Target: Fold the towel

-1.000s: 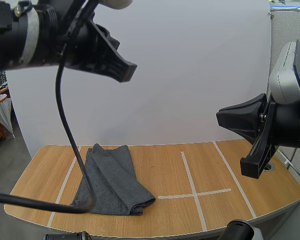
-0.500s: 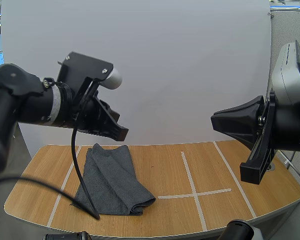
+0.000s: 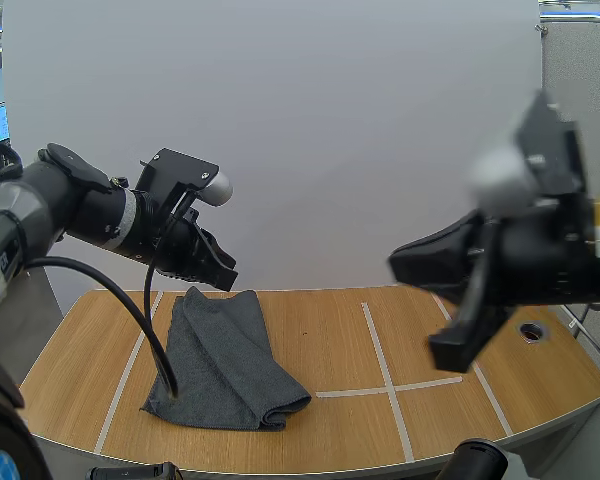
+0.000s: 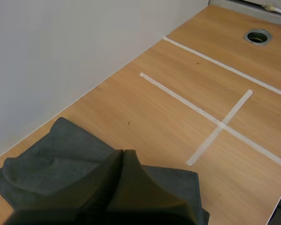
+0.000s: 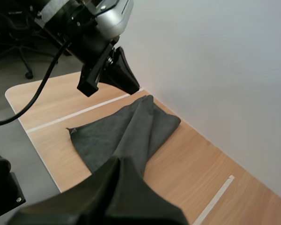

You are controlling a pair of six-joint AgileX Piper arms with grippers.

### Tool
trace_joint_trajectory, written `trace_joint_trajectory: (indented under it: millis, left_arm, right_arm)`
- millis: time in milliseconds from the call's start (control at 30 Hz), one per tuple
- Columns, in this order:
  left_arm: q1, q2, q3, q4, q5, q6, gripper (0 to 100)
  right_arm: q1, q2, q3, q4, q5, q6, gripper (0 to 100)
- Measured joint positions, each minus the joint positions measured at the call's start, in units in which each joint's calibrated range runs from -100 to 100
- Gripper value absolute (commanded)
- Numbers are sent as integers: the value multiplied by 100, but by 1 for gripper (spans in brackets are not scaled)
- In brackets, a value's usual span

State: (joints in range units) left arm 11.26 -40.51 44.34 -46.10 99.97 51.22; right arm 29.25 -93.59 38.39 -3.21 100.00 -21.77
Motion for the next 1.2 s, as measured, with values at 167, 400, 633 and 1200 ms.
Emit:
trace_joint_trajectory:
  millis: [167, 400, 633, 1200]
  left_arm:
    - [0, 244, -81, 0, 0, 366, 0]
    - [0, 553, -259, 157, 0, 520, 2]
    - [-7, 1505, -285, 292, -12, 1373, 83]
    - [-1559, 2106, -49, 1434, -79, 1198, 87]
  right_arm:
    - [0, 945, 195, 109, 0, 8, 0]
    - [0, 1463, 195, 284, 0, 119, 0]
    - [-144, 1479, 195, 80, 0, 128, 0]
    - [-185, 1479, 195, -57, 0, 137, 0]
